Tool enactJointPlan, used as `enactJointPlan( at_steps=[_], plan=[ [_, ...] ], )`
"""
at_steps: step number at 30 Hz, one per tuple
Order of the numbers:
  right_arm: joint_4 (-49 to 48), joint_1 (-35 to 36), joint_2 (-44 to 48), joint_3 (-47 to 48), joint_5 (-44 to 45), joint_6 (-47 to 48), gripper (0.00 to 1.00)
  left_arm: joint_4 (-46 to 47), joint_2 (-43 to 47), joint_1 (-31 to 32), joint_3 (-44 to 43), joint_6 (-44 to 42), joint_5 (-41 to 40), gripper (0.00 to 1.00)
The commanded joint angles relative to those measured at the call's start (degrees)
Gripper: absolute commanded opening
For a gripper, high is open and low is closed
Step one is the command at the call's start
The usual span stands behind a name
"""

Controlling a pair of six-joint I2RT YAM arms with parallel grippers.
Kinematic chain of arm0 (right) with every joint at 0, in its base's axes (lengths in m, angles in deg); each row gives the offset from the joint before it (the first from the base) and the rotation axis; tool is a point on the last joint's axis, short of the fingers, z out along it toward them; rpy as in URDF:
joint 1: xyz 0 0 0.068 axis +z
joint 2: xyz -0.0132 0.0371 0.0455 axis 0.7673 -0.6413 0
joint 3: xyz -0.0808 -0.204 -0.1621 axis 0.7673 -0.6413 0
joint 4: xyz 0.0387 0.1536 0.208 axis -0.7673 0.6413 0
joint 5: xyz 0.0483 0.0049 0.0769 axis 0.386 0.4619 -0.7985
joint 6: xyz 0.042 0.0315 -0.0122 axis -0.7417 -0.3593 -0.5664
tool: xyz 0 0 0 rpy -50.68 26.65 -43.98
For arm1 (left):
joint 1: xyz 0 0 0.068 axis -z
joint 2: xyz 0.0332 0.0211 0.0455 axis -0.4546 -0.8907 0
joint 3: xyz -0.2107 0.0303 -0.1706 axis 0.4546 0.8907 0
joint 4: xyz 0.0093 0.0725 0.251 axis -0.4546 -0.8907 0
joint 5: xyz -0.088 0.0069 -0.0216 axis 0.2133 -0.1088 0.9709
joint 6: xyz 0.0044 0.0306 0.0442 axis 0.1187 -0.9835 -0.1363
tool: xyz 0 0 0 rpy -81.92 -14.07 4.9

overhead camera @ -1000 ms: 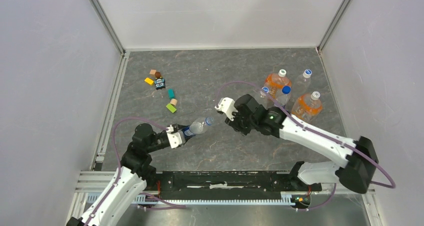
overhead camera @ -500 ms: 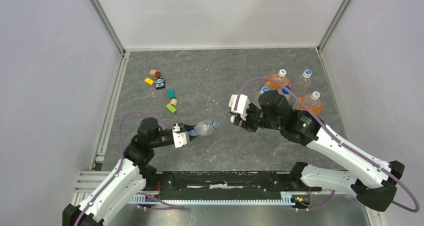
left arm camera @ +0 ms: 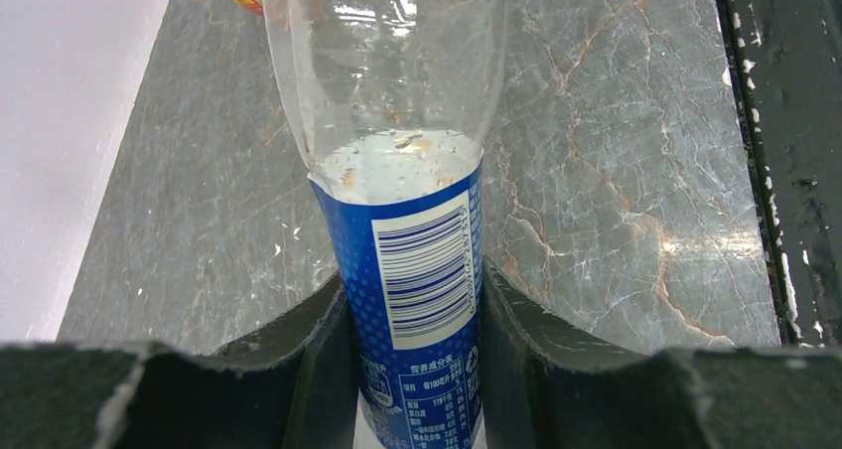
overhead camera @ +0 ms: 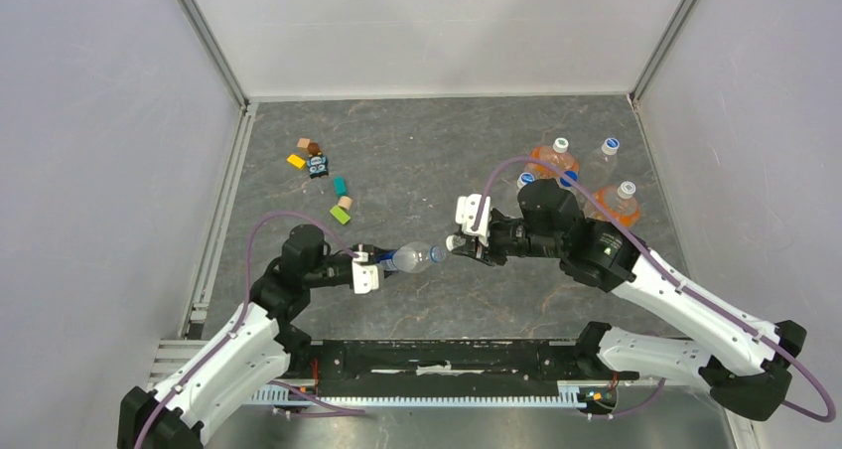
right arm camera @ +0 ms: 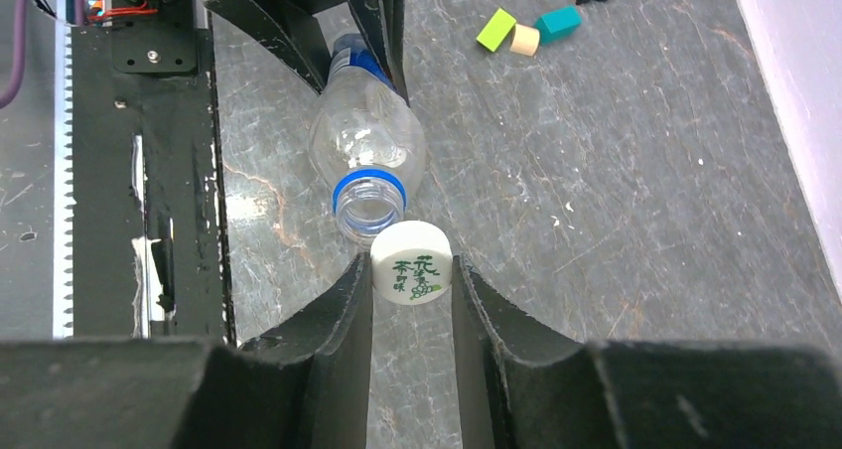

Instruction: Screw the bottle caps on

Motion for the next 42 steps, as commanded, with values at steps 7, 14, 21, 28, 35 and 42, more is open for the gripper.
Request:
enactJointPlan(
  at_steps=[7, 14, 21, 28, 35, 42],
  plan=[
    [-2.7, 1.4, -2.1, 1.0, -4.5, 0.7, 0.0, 1.1, 1.7, 0.3, 0.4, -2.0, 1.2, 0.45],
    [-2.2, 2.1, -3.2, 0.5, -4.4, 1.0, 0.0, 1.6, 2.2, 0.3, 0.8, -1.6, 1.2, 0.45],
    [-2.5, 2.8, -3.6, -0.4, -3.8, 1.0, 0.0, 1.7, 2.0, 0.3, 0.9, -1.3, 1.7, 0.45],
    [-2.5, 3.3, -3.6, -1.4, -3.0, 1.3, 0.0, 4.2, 2.4, 0.3, 1.9, 0.5, 2.9, 0.45],
    [-2.8, 3.8, -3.2, -2.2, -2.2, 1.7, 0.0, 6.0, 2.2, 0.4, 2.5, 2.3, 4.4, 0.45],
    [-3.4, 4.6, -3.4, -2.6, -1.3, 2.5, 0.0, 8.0, 1.7, 0.3, 2.9, 4.5, 6.0, 0.45]
  ],
)
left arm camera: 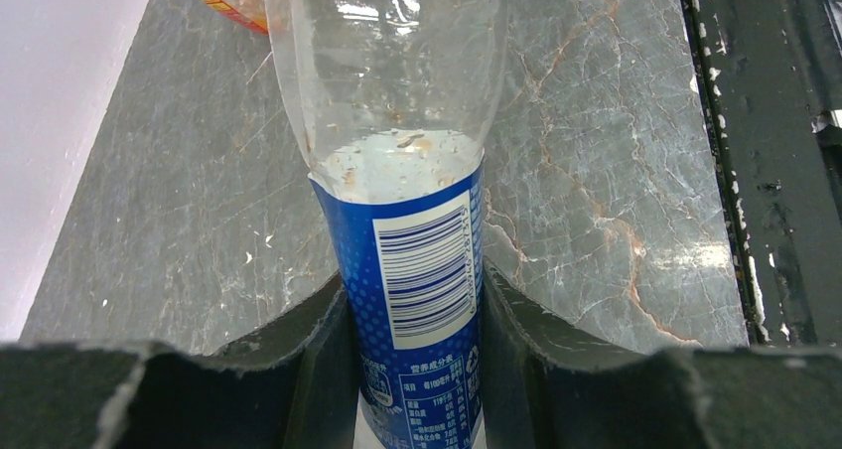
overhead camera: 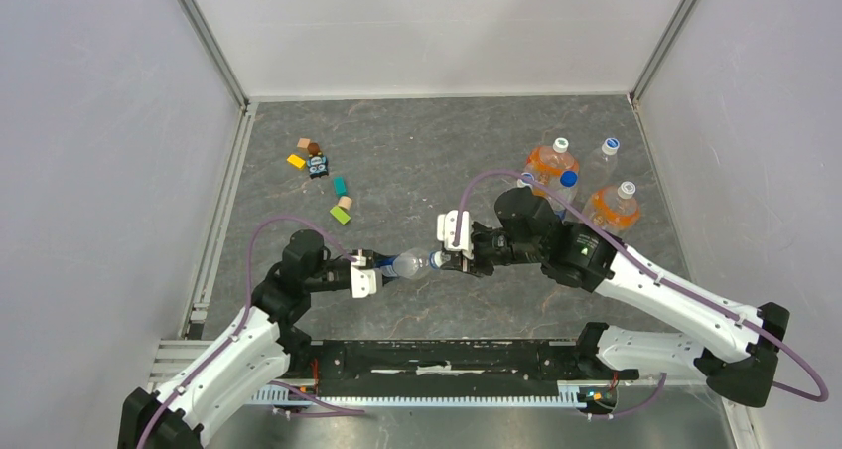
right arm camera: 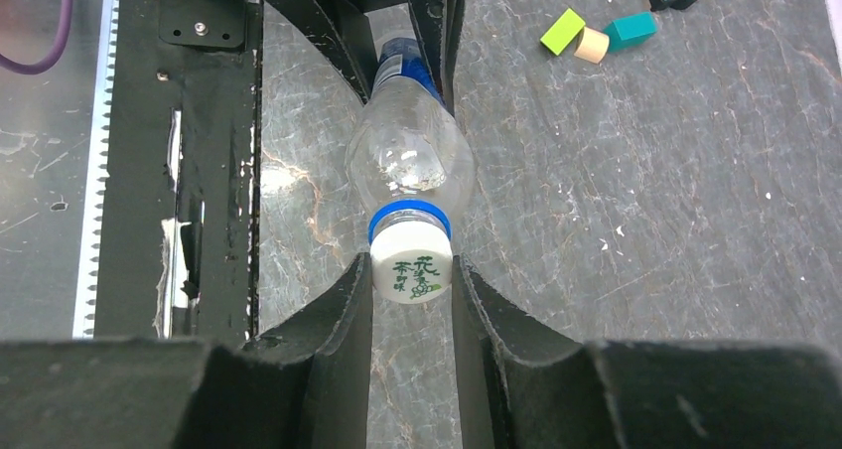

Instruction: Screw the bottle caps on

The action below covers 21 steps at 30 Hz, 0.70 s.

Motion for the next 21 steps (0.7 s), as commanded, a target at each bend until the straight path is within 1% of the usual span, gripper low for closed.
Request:
enactJointPlan(
  at_steps=[1, 12, 16, 18, 21],
  plan=[
    [-1.7, 0.9, 0.3, -0.6, 1.0, 1.2, 0.0, 5.6, -0.1, 0.3, -0.4, 2.8, 4.2, 0.45],
    [-0.7, 2.7, -0.9, -0.1, 3.2, 3.7, 0.0, 5.8, -0.6, 0.3, -0.7, 4.7, 5.5, 0.45],
    [-1.2, 2.9, -0.7, -1.7, 3.7, 6.1, 0.0, 9.2, -1.0, 0.3, -0.2, 8.1, 7.9, 0.47],
    [-1.6, 3.0, -0.5, -2.7, 3.0, 7.5, 0.0, 11.2, -1.3, 0.3, 0.3, 9.5, 9.0, 0.47],
    [-1.4, 3.0, -0.3, -4.0, -1.0, 10.4, 0.0, 11.9, -1.3, 0.3, 0.7, 9.0, 9.3, 0.48]
  ],
)
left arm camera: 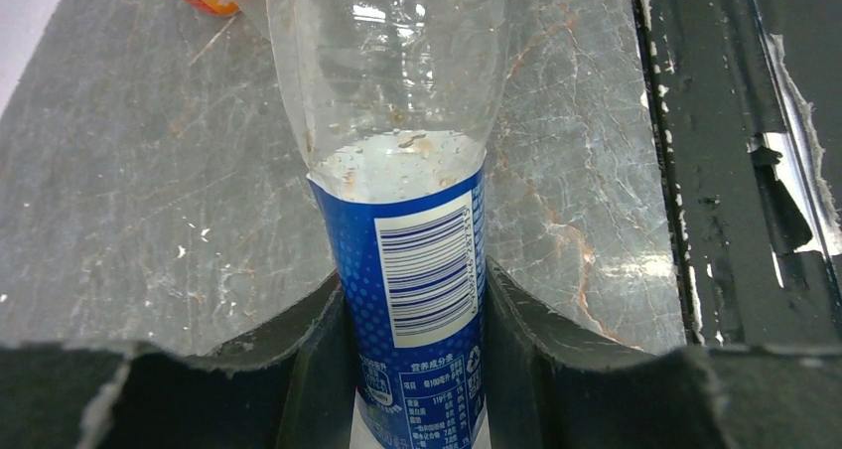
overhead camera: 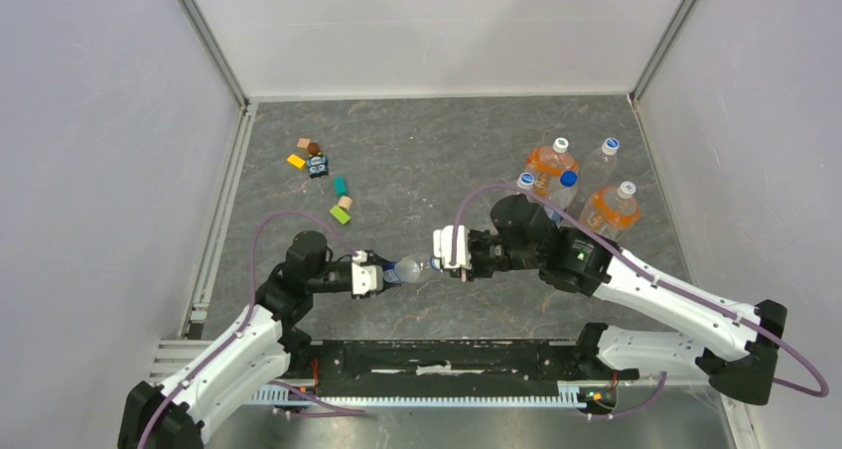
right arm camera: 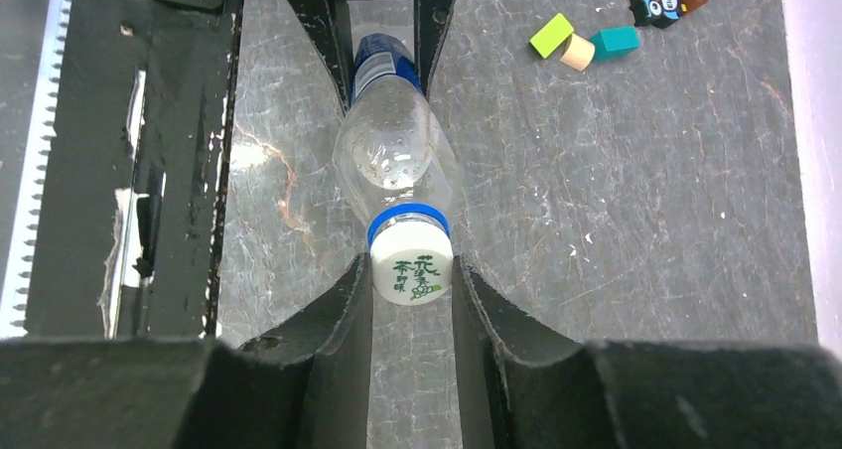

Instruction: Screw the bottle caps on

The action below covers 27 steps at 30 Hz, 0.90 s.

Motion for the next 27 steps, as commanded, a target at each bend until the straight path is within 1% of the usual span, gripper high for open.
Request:
enactJointPlan(
  at_steps=[1, 3, 8, 13, 18, 22, 27],
  plan=[
    [-0.2, 0.8, -0.5, -2.8, -5.0, 5.6, 0.0, 9.8, 0.6, 0.4, -0.7, 2.5, 6.8, 0.48],
    [0.5, 0.8, -0.8, -3.1, -6.7, 7.1, 0.0, 10.0, 0.9, 0.4, -0.6, 1.6, 6.8, 0.48],
    [3.1, 0.8, -2.9, -2.0, -7.2, 8.4, 0.0, 10.2, 2.0, 0.4, -0.2, -0.7, 6.5, 0.48],
    [3.0, 0.8, -4.1, -0.6, -7.3, 8.1, 0.0, 11.6, 3.5, 0.5, 0.4, -1.9, 6.7, 0.48],
    [0.5, 0.4, -4.5, -0.1, -5.1, 4.0, 0.0, 15.8, 5.0, 0.7, 2.3, -0.2, 5.7, 0.48],
    [-3.2, -1.2, -3.6, -1.6, -6.7, 0.1, 0.0, 20.0, 5.7, 1.0, 3.6, 1.6, 4.4, 0.48],
    [-7.0, -4.7, -2.9, -3.1, -9.6, -7.1, 0.0, 21.1, 5.8, 1.4, 3.8, 1.1, 1.8, 0.48]
  ],
)
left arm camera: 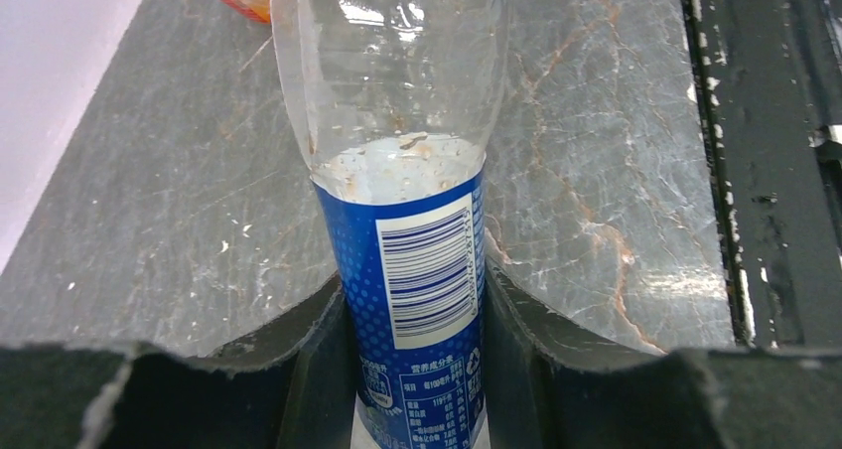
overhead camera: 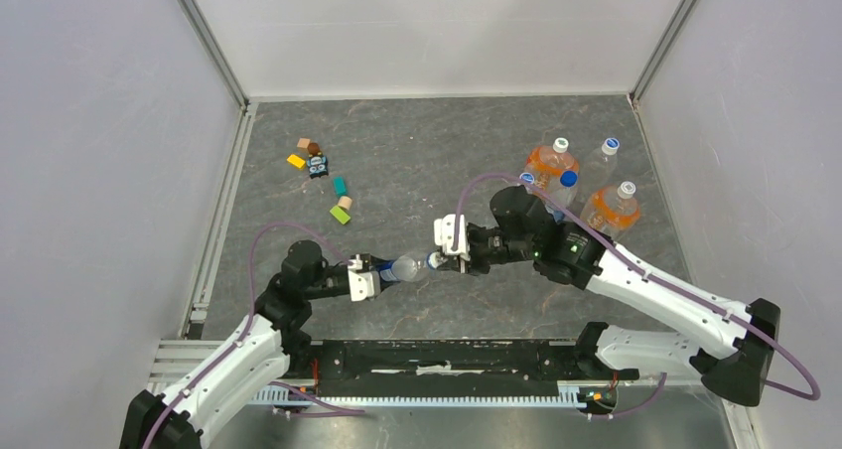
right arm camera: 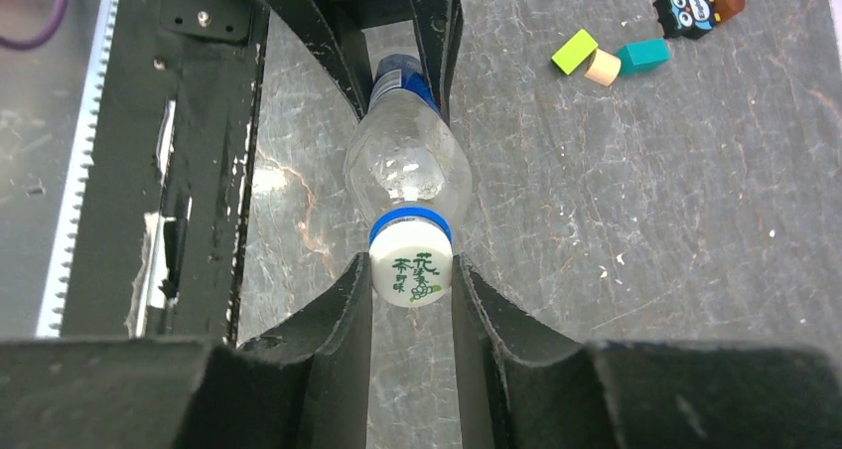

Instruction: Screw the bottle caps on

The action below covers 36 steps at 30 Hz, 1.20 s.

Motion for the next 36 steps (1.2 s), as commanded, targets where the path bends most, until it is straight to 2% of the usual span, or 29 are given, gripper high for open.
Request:
enactJointPlan(
  at_steps=[1, 11, 17, 22, 29, 36],
  plan=[
    [-5.0, -2.2, -1.2, -2.1, -2.7, -8.8, 0.0, 15.0, 1.7, 1.4, -1.8, 0.6, 3.2, 0.48],
    [-5.2, -3.0, -5.0, -1.4, 5.7, -22.6, 0.0, 16.5, -2.0, 2.1, -6.1, 1.2, -3.0, 0.47],
    [-11.9, -4.5, -3.3, -5.2, 10.7, -31.6, 0.0, 22.6, -6.2, 3.0, -8.3, 5.4, -6.6, 0.47],
    [-16.9, -6.5, -1.3, -7.8, 10.8, -37.9, 0.0, 27.6, -10.6, 4.4, -8.9, 5.7, -7.1, 0.47],
    [-19.8, -8.9, -1.1, -9.3, 3.4, -39.5, 0.0, 28.7, -13.3, 4.7, -8.2, 0.4, -2.2, 0.49],
    [-12.8, -9.5, -1.7, -6.1, -0.3, -29.3, 0.0, 23.6, -12.1, 4.7, -6.8, -5.4, -0.3, 0.5]
  ],
)
